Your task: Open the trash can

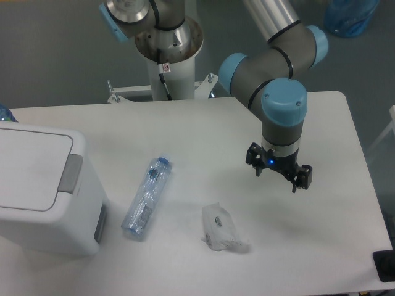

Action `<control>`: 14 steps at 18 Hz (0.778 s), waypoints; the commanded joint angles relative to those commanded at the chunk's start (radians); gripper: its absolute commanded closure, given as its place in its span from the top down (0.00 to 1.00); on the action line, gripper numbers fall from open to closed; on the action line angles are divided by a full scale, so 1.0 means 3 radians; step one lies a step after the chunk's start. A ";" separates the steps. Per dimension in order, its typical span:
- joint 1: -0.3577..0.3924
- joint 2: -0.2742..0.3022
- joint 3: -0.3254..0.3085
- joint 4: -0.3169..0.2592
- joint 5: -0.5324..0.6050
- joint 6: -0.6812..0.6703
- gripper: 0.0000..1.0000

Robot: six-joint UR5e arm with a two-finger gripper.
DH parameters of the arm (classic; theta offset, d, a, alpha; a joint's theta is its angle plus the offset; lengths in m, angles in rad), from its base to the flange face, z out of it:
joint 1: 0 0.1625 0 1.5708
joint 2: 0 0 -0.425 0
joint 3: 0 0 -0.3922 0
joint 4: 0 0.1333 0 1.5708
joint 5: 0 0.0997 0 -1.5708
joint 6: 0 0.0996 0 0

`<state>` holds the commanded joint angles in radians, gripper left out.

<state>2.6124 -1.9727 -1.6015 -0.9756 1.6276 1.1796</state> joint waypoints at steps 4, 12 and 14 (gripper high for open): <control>0.0000 0.0000 0.0000 0.0000 -0.0005 0.0000 1.00; 0.0000 -0.0005 -0.0010 -0.0010 -0.0036 0.0000 1.00; 0.0000 0.0000 -0.0010 0.0005 -0.0056 -0.0101 1.00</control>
<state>2.6124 -1.9727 -1.6045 -0.9741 1.6107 1.1492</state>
